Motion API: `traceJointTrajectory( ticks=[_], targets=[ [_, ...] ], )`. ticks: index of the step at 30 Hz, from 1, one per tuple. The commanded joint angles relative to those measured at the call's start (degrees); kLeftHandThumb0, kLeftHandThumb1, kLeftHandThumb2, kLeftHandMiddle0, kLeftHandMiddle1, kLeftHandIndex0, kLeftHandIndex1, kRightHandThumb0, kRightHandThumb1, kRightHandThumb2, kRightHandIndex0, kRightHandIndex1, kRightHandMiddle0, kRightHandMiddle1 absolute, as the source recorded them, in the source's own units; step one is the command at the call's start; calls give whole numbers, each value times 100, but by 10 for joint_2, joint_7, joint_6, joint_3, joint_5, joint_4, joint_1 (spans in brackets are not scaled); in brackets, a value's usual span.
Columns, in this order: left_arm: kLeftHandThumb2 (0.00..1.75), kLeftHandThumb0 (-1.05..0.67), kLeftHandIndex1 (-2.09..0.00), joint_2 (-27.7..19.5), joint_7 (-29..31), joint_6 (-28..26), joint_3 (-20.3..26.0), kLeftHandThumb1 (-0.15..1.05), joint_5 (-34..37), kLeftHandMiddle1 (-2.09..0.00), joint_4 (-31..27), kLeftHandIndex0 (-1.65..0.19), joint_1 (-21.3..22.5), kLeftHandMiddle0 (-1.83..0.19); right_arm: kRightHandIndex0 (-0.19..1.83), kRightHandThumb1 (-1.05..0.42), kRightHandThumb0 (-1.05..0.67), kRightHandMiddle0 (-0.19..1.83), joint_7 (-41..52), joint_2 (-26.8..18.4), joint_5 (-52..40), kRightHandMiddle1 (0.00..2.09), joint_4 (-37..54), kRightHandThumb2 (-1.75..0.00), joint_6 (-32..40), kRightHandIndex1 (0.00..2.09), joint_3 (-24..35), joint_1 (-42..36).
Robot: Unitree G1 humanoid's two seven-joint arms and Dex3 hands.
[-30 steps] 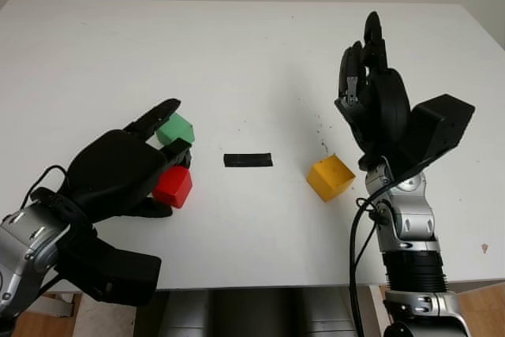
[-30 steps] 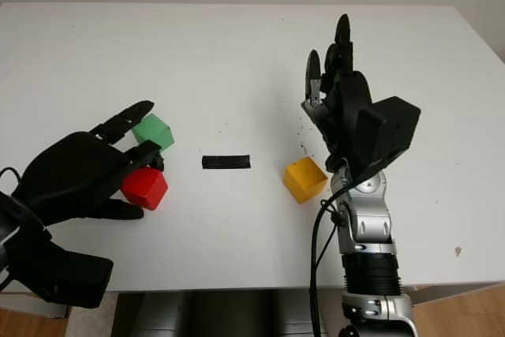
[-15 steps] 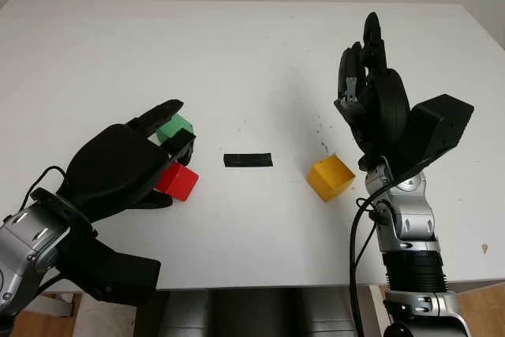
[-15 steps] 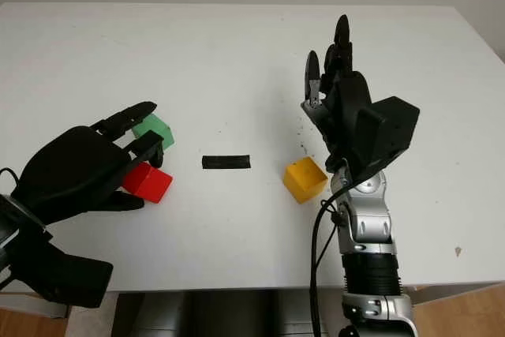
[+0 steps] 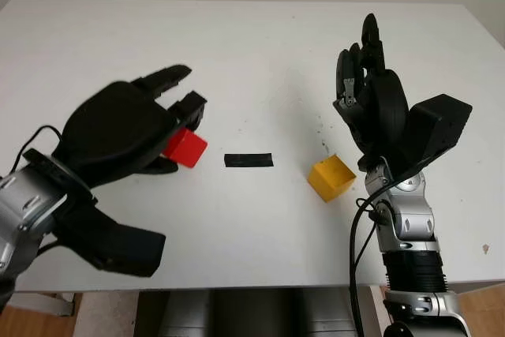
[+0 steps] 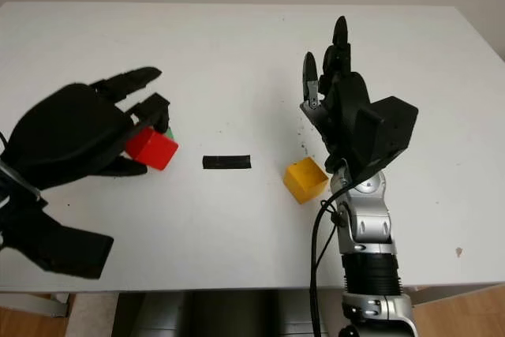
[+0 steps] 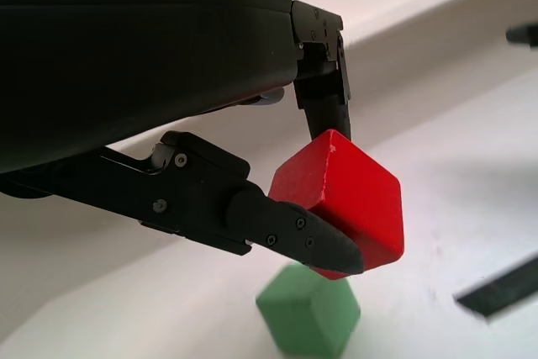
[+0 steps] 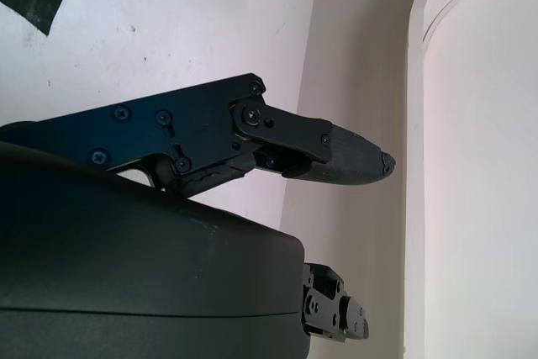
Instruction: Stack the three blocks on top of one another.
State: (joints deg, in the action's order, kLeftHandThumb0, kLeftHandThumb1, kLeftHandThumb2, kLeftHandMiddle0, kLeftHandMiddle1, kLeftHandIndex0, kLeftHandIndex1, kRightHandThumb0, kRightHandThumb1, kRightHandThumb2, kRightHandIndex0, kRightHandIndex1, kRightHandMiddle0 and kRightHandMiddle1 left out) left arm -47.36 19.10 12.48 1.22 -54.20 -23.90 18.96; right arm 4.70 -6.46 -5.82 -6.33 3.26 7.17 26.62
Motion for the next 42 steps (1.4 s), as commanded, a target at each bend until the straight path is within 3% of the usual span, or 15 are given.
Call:
traceJointTrajectory(
  ticks=[1,12,25,34,37,42],
  targets=[
    [5,-45,-142,14,-8,7,-18,103,9,-4,14,-25,26,-15,-19,-105,-61,-19,-2,0,0,0,7,-61,0,0,-2,-2],
    [4,-47,-138,86,-31,6,-93,100,3,-4,102,-33,90,-5,-19,-105,-63,-19,-13,5,2,0,23,-58,10,0,-2,-15],
    [5,-48,-141,133,-7,-12,-195,99,-76,-5,183,-32,147,-5,-19,-105,-64,-19,-22,6,11,1,34,-57,18,0,-5,-18],
    [5,-47,-137,144,-1,-30,-231,97,-123,-6,222,-34,178,-9,-19,-105,-63,-19,-24,3,16,0,45,-58,23,0,-10,-21],
    [6,-49,-144,151,-5,-41,-240,99,-144,-6,229,-30,183,-11,-19,-105,-62,-19,-25,5,13,0,47,-58,26,0,-9,-22],
    [6,-45,-142,163,11,-55,-242,100,-134,-5,234,-30,188,-9,-19,-105,-63,-19,-27,5,13,0,52,-57,25,0,-9,-27]
  ],
)
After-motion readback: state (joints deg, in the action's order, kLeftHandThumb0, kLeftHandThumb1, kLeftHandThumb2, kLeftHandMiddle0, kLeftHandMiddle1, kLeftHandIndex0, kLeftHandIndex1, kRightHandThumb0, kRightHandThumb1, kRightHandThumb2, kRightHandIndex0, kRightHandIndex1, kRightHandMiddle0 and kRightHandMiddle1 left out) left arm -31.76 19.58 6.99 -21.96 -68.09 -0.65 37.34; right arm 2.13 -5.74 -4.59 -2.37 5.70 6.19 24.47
